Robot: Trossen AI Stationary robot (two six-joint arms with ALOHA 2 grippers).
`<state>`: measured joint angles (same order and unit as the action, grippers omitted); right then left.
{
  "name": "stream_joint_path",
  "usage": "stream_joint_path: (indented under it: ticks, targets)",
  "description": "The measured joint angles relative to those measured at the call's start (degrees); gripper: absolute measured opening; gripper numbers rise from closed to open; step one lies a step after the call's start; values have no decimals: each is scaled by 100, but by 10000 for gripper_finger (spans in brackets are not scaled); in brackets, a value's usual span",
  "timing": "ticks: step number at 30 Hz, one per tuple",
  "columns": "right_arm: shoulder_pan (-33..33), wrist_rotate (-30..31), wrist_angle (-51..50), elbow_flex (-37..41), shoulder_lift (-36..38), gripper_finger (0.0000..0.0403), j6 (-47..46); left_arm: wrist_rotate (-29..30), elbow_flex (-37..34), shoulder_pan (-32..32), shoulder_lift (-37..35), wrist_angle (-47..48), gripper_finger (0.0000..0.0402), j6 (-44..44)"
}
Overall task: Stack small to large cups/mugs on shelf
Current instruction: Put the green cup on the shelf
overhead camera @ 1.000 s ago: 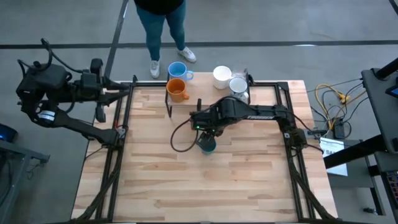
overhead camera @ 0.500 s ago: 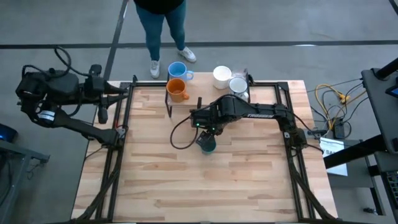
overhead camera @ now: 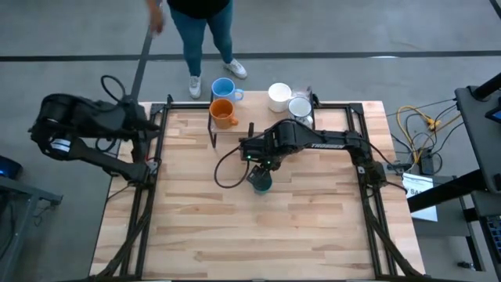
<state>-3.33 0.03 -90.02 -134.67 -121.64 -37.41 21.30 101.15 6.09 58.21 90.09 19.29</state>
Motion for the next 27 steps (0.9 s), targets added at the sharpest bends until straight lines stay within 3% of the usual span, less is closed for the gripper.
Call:
stream_joint_path:
  ticks: [10, 15, 20, 27]
  targets:
    - [-2, 0, 1, 0, -2, 214, 61, -140, -1582, 0, -947, -7, 57, 1365]
    - [0, 16, 41, 164, -7, 214, 146, -709, -2467, 0, -1352, 2, 57, 1924]
    - [15, 57, 296, 571, -13, 214, 164, -1205, -3084, 1, -1519, -136, 57, 2085]
    - [15, 32, 800, 1194, -15, 214, 152, -1280, -3370, 0, -1463, -444, 57, 2041]
